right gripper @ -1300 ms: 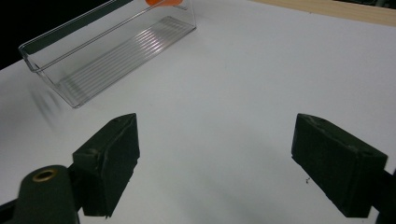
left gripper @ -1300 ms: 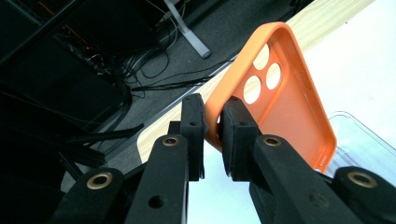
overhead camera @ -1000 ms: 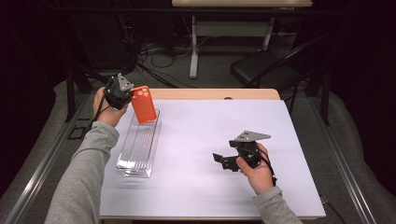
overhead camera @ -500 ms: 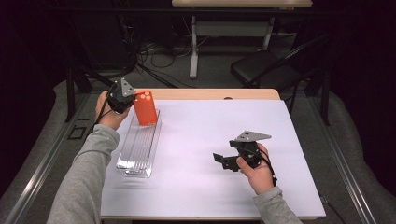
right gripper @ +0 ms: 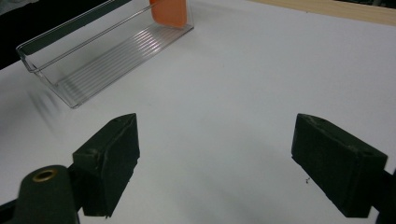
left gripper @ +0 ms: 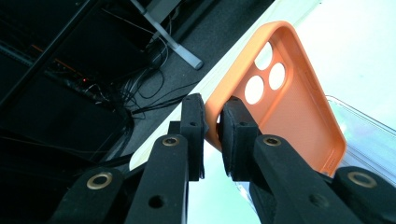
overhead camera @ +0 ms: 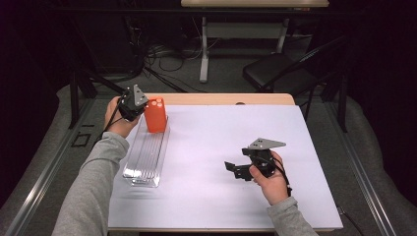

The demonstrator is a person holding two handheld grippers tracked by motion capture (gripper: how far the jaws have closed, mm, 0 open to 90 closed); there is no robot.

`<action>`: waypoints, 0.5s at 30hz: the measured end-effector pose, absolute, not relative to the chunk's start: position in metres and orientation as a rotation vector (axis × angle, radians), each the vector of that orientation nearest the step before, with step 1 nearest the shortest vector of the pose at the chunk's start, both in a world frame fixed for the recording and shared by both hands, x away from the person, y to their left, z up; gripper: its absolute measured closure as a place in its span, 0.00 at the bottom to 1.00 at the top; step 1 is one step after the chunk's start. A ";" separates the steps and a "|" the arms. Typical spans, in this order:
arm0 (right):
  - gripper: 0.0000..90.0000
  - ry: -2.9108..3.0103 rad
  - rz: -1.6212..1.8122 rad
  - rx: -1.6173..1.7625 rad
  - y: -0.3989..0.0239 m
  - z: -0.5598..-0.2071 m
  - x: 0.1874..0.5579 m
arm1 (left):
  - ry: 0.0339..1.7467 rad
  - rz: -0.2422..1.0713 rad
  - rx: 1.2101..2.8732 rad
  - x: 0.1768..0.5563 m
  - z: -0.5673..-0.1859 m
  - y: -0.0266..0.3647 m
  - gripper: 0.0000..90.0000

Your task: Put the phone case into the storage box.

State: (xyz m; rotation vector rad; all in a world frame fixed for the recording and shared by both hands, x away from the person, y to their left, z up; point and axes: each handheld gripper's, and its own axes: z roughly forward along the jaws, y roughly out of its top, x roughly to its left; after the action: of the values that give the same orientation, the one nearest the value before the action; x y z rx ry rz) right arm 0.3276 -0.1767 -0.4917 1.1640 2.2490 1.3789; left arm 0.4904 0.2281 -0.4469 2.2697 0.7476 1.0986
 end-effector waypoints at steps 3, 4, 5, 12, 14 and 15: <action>0.17 2.246 1.380 1.162 -0.177 -0.492 0.328 | 0.734 1.105 2.282 0.491 -0.448 0.226 0.90; 0.17 2.250 1.377 1.162 -0.178 -0.491 0.327 | 0.727 1.110 2.284 0.491 -0.449 0.225 0.90; 0.17 2.246 1.382 1.160 -0.177 -0.492 0.328 | 0.727 1.110 2.283 0.491 -0.449 0.225 0.90; 0.17 2.251 1.377 1.161 -0.178 -0.492 0.328 | 0.710 1.115 2.292 0.492 -0.449 0.226 0.89; 0.17 2.252 1.376 1.164 -0.177 -0.492 0.327 | 0.704 1.121 2.292 0.492 -0.450 0.226 0.89; 0.17 2.252 1.375 1.162 -0.177 -0.492 0.327 | 0.701 1.125 2.291 0.492 -0.450 0.226 0.89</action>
State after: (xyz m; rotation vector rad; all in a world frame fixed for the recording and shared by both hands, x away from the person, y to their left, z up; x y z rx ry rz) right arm 0.3275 -0.1775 -0.4917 1.1622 2.2522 1.3754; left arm 0.4923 0.2256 -0.4498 2.2914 0.7011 1.1254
